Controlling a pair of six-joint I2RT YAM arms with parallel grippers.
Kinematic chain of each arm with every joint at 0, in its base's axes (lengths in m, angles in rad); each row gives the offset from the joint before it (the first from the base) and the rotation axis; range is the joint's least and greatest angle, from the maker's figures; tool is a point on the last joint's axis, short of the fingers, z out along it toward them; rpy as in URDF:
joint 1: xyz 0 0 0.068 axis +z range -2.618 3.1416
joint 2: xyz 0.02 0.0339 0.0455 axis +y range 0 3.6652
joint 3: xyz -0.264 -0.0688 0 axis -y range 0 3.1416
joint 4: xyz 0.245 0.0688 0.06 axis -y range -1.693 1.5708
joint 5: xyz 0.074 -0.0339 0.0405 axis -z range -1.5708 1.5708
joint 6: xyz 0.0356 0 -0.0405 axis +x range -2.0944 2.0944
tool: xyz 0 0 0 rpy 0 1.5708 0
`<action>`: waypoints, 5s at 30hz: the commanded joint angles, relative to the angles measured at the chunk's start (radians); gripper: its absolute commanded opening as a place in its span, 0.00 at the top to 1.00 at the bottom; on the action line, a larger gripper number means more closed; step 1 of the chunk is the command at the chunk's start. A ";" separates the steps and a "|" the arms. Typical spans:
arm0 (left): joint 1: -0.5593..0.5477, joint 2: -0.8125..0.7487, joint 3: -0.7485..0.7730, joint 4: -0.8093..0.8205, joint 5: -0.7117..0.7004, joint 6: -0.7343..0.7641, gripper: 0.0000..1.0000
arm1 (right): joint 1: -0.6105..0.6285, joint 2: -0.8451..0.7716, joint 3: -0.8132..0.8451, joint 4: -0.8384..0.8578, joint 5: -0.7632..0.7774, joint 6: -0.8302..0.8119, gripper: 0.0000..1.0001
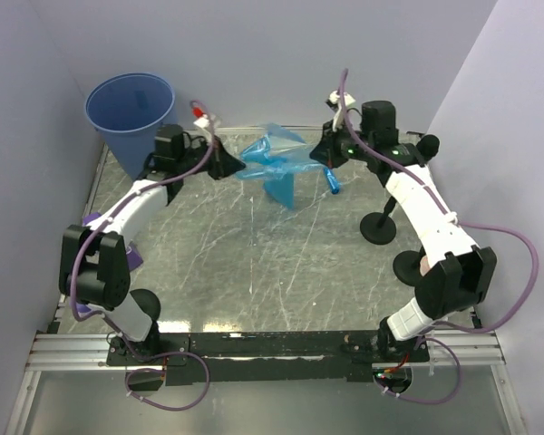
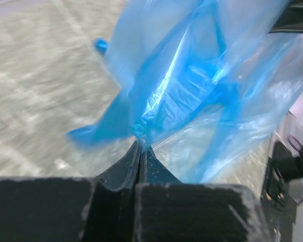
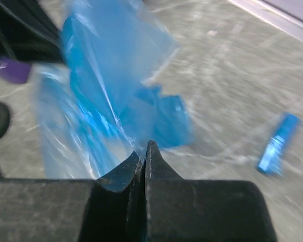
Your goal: Put the trash bags into the trash bin
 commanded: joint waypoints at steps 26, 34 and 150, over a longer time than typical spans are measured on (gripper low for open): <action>0.031 -0.107 0.045 0.059 0.353 0.065 0.99 | -0.021 0.009 -0.015 -0.044 -0.341 -0.049 0.18; 0.028 -0.130 0.088 -0.007 0.379 0.113 0.99 | 0.051 0.122 0.074 -0.116 -0.405 -0.203 0.08; 0.027 0.072 0.571 -0.858 0.282 0.980 0.11 | 0.190 -0.230 -0.164 0.065 -0.069 -1.121 1.00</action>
